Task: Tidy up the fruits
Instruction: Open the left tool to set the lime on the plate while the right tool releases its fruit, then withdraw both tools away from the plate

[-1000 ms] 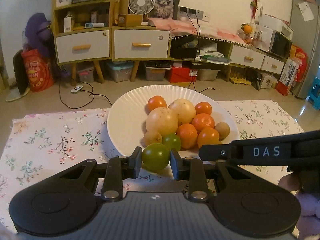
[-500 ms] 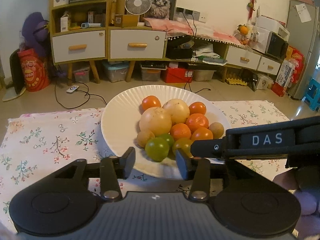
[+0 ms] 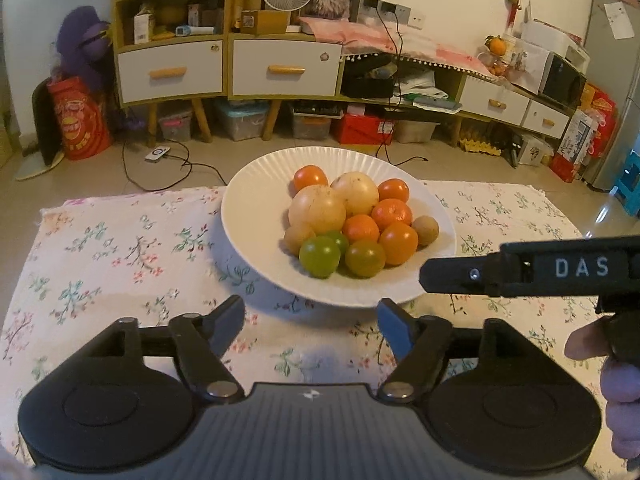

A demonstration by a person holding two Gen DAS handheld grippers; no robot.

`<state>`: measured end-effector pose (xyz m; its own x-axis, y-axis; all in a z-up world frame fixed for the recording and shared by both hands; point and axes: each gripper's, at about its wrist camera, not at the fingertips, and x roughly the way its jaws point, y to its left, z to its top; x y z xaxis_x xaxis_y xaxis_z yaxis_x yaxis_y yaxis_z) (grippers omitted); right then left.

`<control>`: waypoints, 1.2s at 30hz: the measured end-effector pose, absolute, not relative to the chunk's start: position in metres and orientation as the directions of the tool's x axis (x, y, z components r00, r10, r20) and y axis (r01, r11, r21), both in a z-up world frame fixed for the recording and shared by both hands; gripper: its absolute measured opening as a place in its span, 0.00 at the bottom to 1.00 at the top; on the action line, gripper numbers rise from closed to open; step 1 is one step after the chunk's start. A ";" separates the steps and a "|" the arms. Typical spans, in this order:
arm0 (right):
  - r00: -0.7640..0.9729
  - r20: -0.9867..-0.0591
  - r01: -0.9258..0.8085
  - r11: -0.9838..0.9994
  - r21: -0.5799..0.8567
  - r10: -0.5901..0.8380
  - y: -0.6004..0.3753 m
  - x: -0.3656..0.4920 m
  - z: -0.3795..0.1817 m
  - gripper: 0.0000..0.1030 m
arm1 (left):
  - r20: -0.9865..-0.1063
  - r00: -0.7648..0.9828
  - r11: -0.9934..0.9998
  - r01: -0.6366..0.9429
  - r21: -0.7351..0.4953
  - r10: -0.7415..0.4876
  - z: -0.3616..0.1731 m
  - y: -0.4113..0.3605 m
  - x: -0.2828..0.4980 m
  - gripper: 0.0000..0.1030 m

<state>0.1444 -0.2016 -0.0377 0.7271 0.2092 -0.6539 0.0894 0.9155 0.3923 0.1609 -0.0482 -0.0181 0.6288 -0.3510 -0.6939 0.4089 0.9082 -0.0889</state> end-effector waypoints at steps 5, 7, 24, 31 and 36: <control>0.725 -0.657 0.066 0.929 0.364 0.206 -0.202 0.134 -0.033 0.67 | -0.709 0.621 0.909 0.411 -0.070 -0.335 -0.015 -0.046 0.149 0.68; 0.725 -0.659 0.057 0.935 0.350 0.203 -0.201 0.129 -0.032 0.68 | -0.717 0.612 0.908 0.413 -0.067 -0.332 -0.014 -0.045 0.145 0.70; 0.732 -0.677 -0.022 0.995 0.094 0.080 -0.177 0.089 -0.016 0.83 | -0.759 0.608 0.935 0.356 0.000 -0.232 0.000 -0.029 0.109 0.86; 0.730 -0.683 -0.012 1.000 0.020 0.023 -0.168 0.075 -0.013 0.87 | -0.786 0.592 0.940 0.338 0.040 -0.179 0.002 -0.027 0.095 0.86; 0.723 -0.691 -0.002 0.999 -0.034 -0.022 -0.163 0.068 -0.013 0.88 | -0.790 0.599 0.942 0.324 0.088 -0.133 0.003 -0.026 0.087 0.86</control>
